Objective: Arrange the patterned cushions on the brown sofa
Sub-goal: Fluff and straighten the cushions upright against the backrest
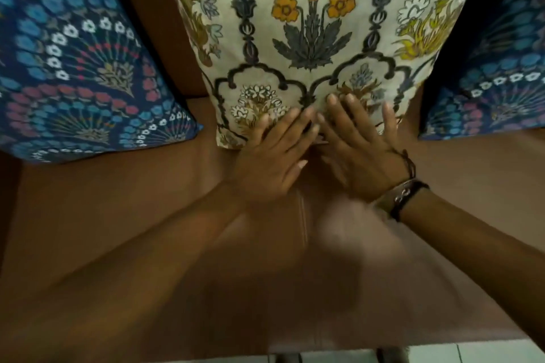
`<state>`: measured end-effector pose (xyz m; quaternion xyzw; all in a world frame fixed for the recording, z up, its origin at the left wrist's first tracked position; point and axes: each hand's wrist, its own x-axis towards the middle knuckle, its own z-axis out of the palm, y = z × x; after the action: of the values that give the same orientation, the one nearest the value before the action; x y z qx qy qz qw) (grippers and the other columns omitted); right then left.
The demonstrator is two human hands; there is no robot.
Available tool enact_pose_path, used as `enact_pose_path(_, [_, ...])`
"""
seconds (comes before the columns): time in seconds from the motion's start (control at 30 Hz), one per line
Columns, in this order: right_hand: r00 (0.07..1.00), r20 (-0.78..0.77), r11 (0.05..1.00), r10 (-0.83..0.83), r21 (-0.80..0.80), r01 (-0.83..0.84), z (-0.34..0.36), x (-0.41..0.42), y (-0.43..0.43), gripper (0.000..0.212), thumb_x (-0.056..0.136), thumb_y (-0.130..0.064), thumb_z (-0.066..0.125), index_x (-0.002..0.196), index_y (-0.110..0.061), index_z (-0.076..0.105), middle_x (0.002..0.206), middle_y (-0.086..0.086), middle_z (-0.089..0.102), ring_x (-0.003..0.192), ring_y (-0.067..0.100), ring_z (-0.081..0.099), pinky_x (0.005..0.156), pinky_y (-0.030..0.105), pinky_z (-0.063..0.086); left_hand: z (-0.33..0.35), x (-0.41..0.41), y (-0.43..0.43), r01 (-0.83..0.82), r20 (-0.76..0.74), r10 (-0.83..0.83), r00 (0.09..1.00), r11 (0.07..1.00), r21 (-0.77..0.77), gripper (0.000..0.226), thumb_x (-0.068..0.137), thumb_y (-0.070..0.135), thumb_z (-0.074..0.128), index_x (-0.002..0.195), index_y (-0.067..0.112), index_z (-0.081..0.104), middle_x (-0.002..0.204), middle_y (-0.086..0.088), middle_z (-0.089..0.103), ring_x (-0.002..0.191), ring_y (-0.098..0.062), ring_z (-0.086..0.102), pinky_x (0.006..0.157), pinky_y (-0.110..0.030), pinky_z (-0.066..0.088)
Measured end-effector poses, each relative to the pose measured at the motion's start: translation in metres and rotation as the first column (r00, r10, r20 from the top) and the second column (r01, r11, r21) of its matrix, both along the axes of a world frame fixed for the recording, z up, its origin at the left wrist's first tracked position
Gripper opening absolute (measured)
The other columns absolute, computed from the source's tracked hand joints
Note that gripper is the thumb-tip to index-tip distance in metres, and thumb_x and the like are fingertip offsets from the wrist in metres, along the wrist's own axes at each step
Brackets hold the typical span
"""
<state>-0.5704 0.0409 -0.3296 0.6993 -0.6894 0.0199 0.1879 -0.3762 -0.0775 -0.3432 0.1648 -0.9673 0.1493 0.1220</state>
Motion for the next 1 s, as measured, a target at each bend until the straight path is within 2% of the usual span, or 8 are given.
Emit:
enact_pose_path(0.1, [0.993, 0.017, 0.992, -0.120, 0.051, 0.119, -0.010, -0.031, 0.014, 0.066, 0.099, -0.041, 0.045, 0.157, -0.016, 0.022, 0.165, 0.006, 0.018, 0.152, 0.027, 0.011, 0.116, 0.063, 0.007, -0.012, 0.018, -0.031, -0.040, 0.069, 0.047, 0.996, 0.994, -0.105, 0.061, 0.105, 0.042, 0.034, 0.159, 0.019, 0.016, 0.167, 0.000, 0.009, 0.154, -0.020, 0.006, 0.123, -0.046, -0.010])
enact_pose_path(0.23, [0.897, 0.152, 0.904, -0.416, 0.179, 0.389, 0.003, -0.045, 0.066, 0.075, 0.094, -0.051, 0.036, 0.152, -0.004, 0.029, 0.165, 0.018, 0.013, 0.151, 0.036, 0.013, 0.115, 0.065, 0.007, -0.012, 0.108, -0.031, -0.212, 0.091, 0.213, 0.973, 0.977, -0.012, 0.070, 0.100, 0.043, 0.047, 0.157, 0.015, 0.018, 0.164, -0.011, 0.016, 0.153, -0.023, 0.011, 0.123, -0.047, 0.000])
enact_pose_path(0.37, [0.952, 0.293, 0.996, 0.086, 0.003, -0.091, 0.043, 0.045, 0.027, 0.069, 0.094, -0.047, 0.043, 0.151, -0.010, 0.034, 0.163, 0.017, 0.019, 0.146, 0.039, 0.027, 0.112, 0.067, 0.018, 0.036, 0.212, -0.041, -0.249, 0.069, 0.259, 0.964, 0.961, -0.124, 0.069, 0.100, 0.045, 0.044, 0.157, 0.014, 0.019, 0.164, -0.012, 0.016, 0.153, -0.024, 0.013, 0.124, -0.047, -0.001])
enact_pose_path(0.5, [0.857, 0.295, 0.905, 0.422, -0.198, -0.377, 0.099, 0.195, -0.113, 0.064, 0.095, -0.037, 0.050, 0.153, -0.018, 0.032, 0.165, 0.008, 0.014, 0.151, 0.029, 0.017, 0.117, 0.063, 0.015, 0.101, 0.267, -0.097, -0.409, -0.099, 0.398, 0.912, 0.901, -0.145, 0.072, 0.103, 0.049, 0.033, 0.159, 0.014, 0.004, 0.167, -0.014, -0.001, 0.155, -0.022, -0.003, 0.124, -0.046, -0.008])
enact_pose_path(0.73, [0.917, 0.059, 0.916, 0.395, -0.104, -0.387, 0.114, 0.276, -0.273, 0.067, 0.102, -0.046, 0.037, 0.156, -0.009, 0.021, 0.164, 0.009, 0.019, 0.151, 0.031, 0.015, 0.120, 0.062, 0.010, 0.115, 0.316, -0.209, -0.462, -0.099, 0.451, 0.887, 0.871, -0.167, 0.065, 0.105, 0.049, 0.033, 0.157, 0.014, 0.017, 0.163, -0.013, 0.025, 0.151, -0.028, 0.016, 0.124, -0.041, -0.006])
enact_pose_path(0.8, [0.932, 0.028, 0.925, 0.362, -0.135, -0.355, 0.102, 0.256, -0.269, 0.069, 0.102, -0.050, 0.034, 0.157, -0.010, 0.018, 0.165, 0.008, 0.017, 0.152, 0.027, 0.013, 0.121, 0.058, 0.004, 0.106, 0.333, -0.218, -0.523, -0.117, 0.512, 0.851, 0.848, -0.092, 0.066, 0.105, 0.051, 0.032, 0.158, 0.014, 0.016, 0.164, -0.013, 0.021, 0.152, -0.029, 0.014, 0.124, -0.039, -0.005])
enact_pose_path(0.93, [0.984, 0.159, 0.983, 0.078, -0.176, -0.049, 0.082, 0.229, -0.219, 0.083, 0.097, -0.056, 0.038, 0.157, -0.007, 0.009, 0.166, 0.015, 0.005, 0.153, 0.027, 0.001, 0.118, 0.060, -0.003, 0.081, 0.369, -0.191, -0.767, -0.196, 0.783, 0.590, 0.620, 0.169, 0.071, 0.104, 0.053, 0.023, 0.158, 0.008, 0.010, 0.166, -0.018, 0.009, 0.154, -0.030, 0.006, 0.124, -0.047, 0.004])
enact_pose_path(1.0, [0.972, 0.148, 0.973, 0.181, -0.168, -0.156, 0.072, 0.248, -0.196, 0.083, 0.094, -0.053, 0.040, 0.157, -0.007, 0.011, 0.165, 0.017, 0.004, 0.153, 0.030, -0.003, 0.117, 0.060, -0.007, 0.066, 0.376, -0.168, -0.750, -0.218, 0.755, 0.619, 0.650, 0.121, 0.073, 0.105, 0.053, 0.023, 0.158, 0.006, 0.007, 0.165, -0.020, 0.008, 0.154, -0.029, 0.002, 0.125, -0.048, 0.001])
